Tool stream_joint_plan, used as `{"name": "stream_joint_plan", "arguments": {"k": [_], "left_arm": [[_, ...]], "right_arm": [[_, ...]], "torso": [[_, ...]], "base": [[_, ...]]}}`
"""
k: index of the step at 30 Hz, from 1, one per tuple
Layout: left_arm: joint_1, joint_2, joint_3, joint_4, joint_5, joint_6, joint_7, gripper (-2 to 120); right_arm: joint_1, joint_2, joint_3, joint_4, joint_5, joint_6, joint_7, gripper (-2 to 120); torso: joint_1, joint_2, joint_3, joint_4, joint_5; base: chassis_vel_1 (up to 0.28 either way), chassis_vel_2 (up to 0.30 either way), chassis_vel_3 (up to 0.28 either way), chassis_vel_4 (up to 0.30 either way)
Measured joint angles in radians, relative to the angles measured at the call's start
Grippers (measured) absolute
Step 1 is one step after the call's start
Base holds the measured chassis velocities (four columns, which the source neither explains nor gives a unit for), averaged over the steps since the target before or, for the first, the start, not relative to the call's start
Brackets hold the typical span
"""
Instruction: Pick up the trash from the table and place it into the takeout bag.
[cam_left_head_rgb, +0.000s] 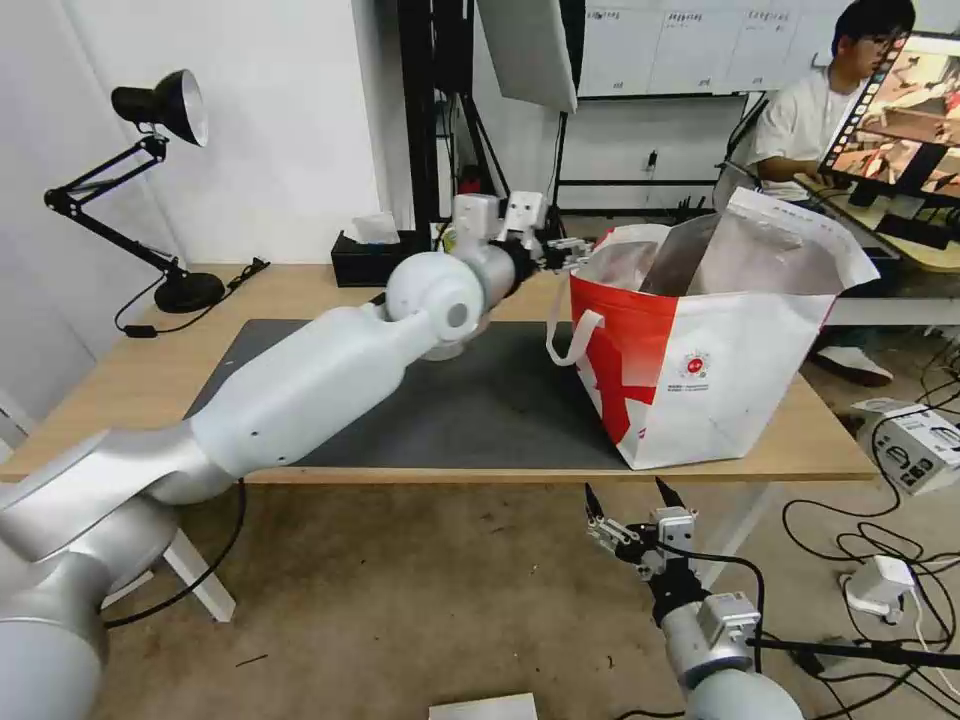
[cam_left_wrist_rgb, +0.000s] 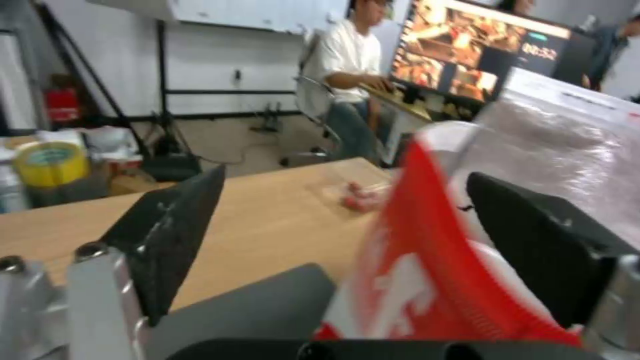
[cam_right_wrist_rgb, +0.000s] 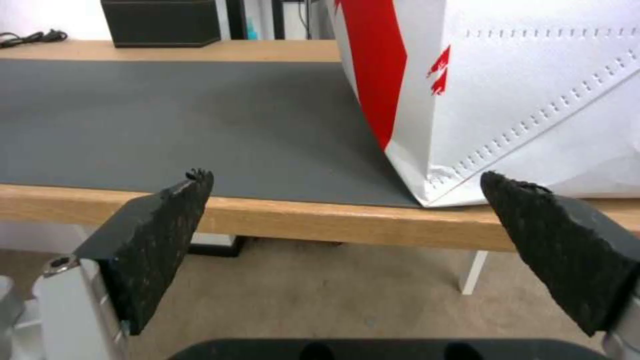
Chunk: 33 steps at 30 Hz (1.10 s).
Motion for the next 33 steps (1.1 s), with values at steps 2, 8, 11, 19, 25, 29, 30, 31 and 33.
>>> {"name": "stream_joint_plan", "arguments": {"k": [2,8,11,19,25,29,30,31,33], "left_arm": [[0.036,0.068,-0.013,-0.021,0.018,-0.035,0.028,100],[0.151,0.207,-0.083,-0.077,0.049,-0.114,0.126,100],[0.212,0.258,-0.135,-0.117,0.041,-0.135,0.157,100],[0.662,0.432,-0.519,-0.299,0.072,-0.201,0.261,100],[0.775,0.48,-0.617,-0.336,0.09,-0.223,0.284,100],[0.838,0.473,-0.667,-0.352,0.114,-0.24,0.289,100],[0.887,0.469,-0.706,-0.359,0.127,-0.25,0.293,100],[0.887,0.469,-0.706,-0.359,0.127,-0.25,0.293,100],[0.969,0.459,-0.773,-0.365,0.148,-0.286,0.307,100]], "right_arm": [[0.0,0.0,0.0,0.0,0.0,0.0,0.0,100],[0.0,0.0,0.0,0.0,0.0,0.0,0.0,100],[0.0,0.0,0.0,0.0,0.0,0.0,0.0,100],[0.0,0.0,0.0,0.0,0.0,0.0,0.0,100],[0.0,0.0,0.0,0.0,0.0,0.0,0.0,100],[0.0,0.0,0.0,0.0,0.0,0.0,0.0,100],[0.0,0.0,0.0,0.0,0.0,0.0,0.0,100],[0.0,0.0,0.0,0.0,0.0,0.0,0.0,100],[0.0,0.0,0.0,0.0,0.0,0.0,0.0,100]], "torso": [[0.0,0.0,0.0,0.0002,0.0],[0.0,0.0,0.0,0.0005,-0.0005],[0.0,0.0,0.0,0.0006,-0.0002],[0.0,0.0,0.0,0.0006,-0.0005],[0.0,0.0,0.0,0.0002,0.0001],[0.0,0.0,0.0,-0.0005,0.0002],[0.0,0.0,0.0,-0.0004,0.0002],[0.0,0.0,0.0,-0.0004,0.0002],[0.0,0.0,0.0,0.0001,0.0001]], "base": [[0.0,0.0,0.0,0.0],[0.0,0.0,0.0,0.0],[0.0,0.0,0.0,0.0],[0.0,0.0,0.0,0.0],[0.0,0.0,0.0,0.0],[0.0,0.0,0.0,0.0],[0.0,0.0,0.0,0.0],[0.0,0.0,0.0,0.0],[0.0,0.0,0.0,0.0]]}}
